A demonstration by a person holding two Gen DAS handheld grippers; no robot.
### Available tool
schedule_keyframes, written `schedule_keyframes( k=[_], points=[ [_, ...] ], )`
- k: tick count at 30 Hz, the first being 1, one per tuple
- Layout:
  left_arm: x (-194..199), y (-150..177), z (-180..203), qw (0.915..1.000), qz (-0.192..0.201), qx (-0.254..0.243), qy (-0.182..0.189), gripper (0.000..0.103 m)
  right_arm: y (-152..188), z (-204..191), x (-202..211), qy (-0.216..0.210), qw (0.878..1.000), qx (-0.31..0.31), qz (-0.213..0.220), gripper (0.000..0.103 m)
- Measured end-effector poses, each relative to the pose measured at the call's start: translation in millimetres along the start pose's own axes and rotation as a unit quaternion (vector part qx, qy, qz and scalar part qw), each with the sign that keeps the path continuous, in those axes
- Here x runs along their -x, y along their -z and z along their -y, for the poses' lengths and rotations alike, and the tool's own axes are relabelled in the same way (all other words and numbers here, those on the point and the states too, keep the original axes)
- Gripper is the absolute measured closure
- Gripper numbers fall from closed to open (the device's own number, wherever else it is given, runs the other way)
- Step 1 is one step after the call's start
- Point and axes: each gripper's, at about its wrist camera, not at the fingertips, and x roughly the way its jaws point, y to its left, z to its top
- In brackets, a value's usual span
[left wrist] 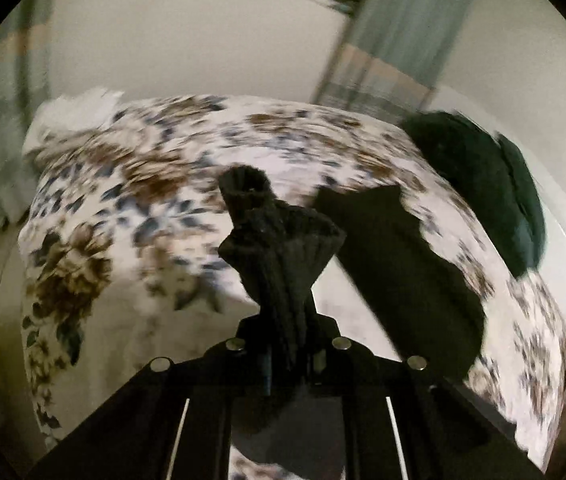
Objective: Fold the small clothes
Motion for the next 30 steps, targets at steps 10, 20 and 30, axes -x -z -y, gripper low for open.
schedule_keyframes(
  k=[10, 20, 30],
  points=[
    [51, 63, 137, 0.9862, -0.029, -0.147, 0.072, 0.095, -7, 49, 11, 0.057, 0.998, -0.027, 0.000, 0.020],
    [88, 150, 241, 0.9545, -0.070, -0.262, 0.124, 0.095, -19, 88, 18, 0.059, 0.997, -0.038, 0.008, 0.020],
    [103, 239, 317, 0.9214, -0.108, -0.345, 0.143, 0.095, -18, 175, 16, 0.048, 0.994, -0.101, 0.004, 0.020]
  ],
)
